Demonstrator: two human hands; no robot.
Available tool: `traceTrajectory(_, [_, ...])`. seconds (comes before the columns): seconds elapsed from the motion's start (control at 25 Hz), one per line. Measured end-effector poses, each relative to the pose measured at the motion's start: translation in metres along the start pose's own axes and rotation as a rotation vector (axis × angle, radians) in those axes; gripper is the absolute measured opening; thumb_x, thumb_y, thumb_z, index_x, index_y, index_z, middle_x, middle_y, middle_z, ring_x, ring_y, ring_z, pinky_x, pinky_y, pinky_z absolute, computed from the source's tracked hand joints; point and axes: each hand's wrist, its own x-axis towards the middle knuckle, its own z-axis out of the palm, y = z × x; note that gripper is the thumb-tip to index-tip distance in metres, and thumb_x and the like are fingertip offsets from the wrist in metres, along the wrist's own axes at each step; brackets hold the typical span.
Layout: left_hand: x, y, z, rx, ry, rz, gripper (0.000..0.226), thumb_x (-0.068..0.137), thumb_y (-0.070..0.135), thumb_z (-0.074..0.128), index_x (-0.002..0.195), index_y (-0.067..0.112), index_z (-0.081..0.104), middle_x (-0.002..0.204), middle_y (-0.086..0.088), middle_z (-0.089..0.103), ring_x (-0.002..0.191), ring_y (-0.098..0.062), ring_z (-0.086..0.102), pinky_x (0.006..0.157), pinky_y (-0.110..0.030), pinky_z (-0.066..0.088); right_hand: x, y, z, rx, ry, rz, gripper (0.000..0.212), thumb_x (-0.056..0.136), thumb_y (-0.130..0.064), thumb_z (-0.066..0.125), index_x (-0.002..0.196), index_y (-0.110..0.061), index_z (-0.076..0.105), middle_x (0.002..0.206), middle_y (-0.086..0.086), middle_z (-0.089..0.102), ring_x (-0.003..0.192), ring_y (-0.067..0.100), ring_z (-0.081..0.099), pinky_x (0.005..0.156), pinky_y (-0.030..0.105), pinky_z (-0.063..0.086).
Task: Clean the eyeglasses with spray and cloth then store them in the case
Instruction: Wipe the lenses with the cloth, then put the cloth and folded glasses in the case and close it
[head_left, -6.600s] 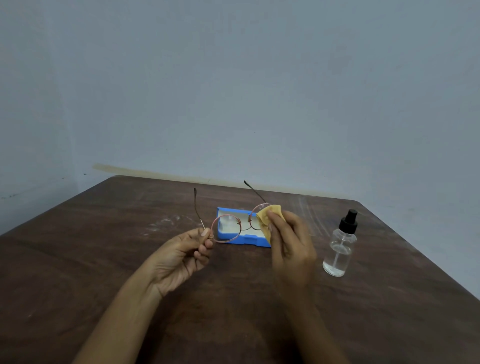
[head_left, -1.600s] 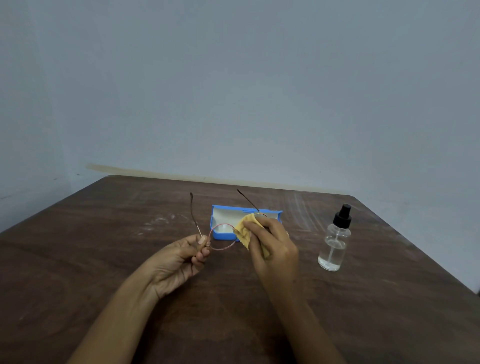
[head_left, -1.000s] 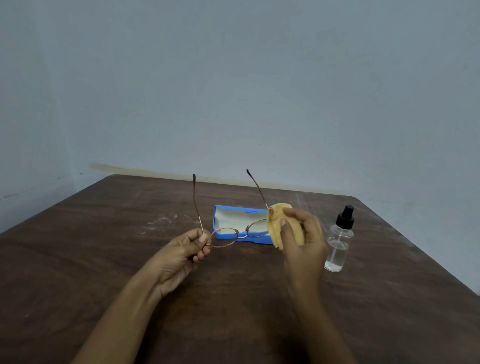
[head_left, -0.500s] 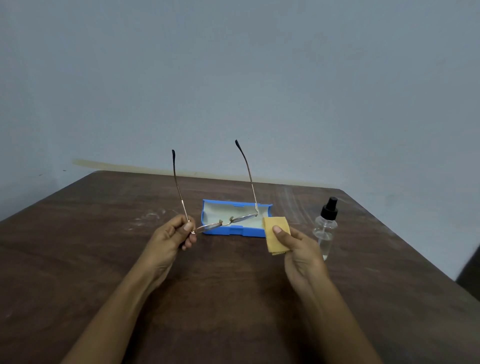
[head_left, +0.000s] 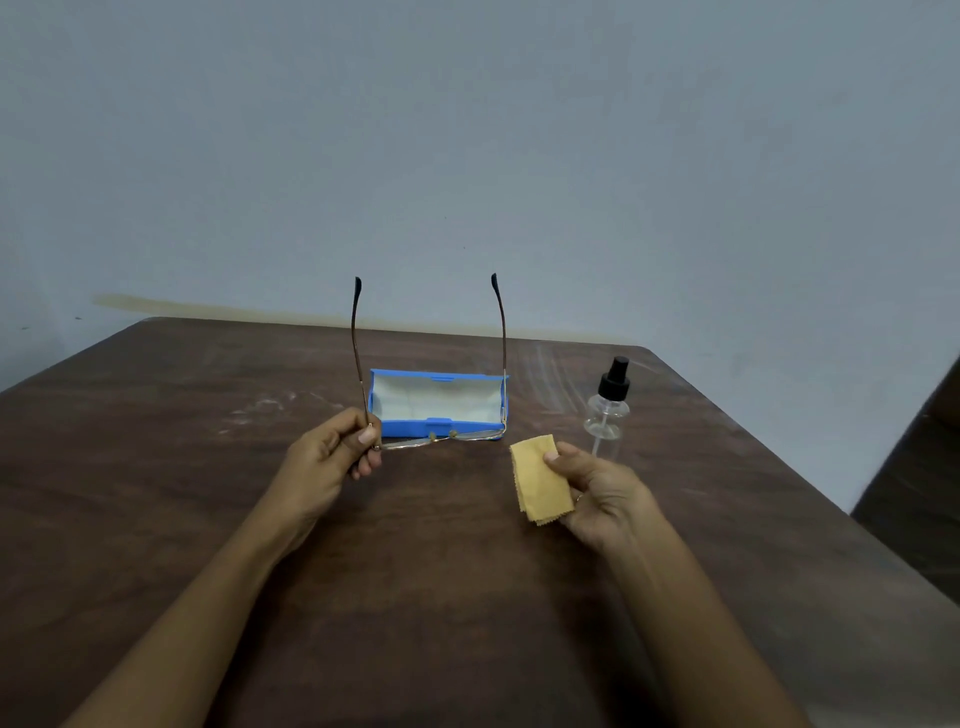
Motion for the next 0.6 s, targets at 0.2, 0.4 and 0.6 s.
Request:
traceTrajectory(0.2, [-0.003, 0.001, 0.004, 0.025, -0.023, 0.031, 0.029, 0.093, 0.007, 0.044, 0.068, 0.018, 0.055, 0.057, 0.008, 0.058, 0.054, -0.002, 0.048, 0.053, -0.011, 0.04, -0.002, 0.001, -0.006, -0.122, 0.087, -0.099, 0.018, 0.082, 0.011, 0.057, 0.099, 0.015, 0.054, 0.079, 0.016, 0.061, 0.069, 0.024, 0.057, 0.083, 0.046, 0.047])
traceTrajectory(0.4, [-0.005, 0.002, 0.007, 0.094, -0.004, 0.021, 0.029, 0.092, 0.008, 0.046, 0.069, 0.022, 0.056, 0.059, 0.008, 0.062, 0.054, 0.0, 0.051, 0.053, -0.009, 0.042, -0.003, 0.001, -0.01, -0.325, 0.14, -0.159, 0.014, 0.084, -0.001, 0.061, 0.098, -0.001, 0.061, 0.073, 0.006, 0.06, 0.064, 0.017, 0.057, 0.065, 0.037, 0.051])
traceTrajectory(0.6, [-0.006, 0.007, 0.007, 0.168, 0.017, 0.037, 0.029, 0.092, 0.006, 0.046, 0.071, 0.023, 0.055, 0.066, -0.001, 0.06, 0.055, 0.002, 0.053, 0.054, -0.007, 0.043, 0.006, 0.005, -0.011, -0.516, 0.251, -0.256, 0.005, 0.084, -0.003, 0.062, 0.087, -0.007, 0.059, 0.105, 0.018, 0.063, 0.086, 0.025, 0.059, 0.068, 0.035, 0.052])
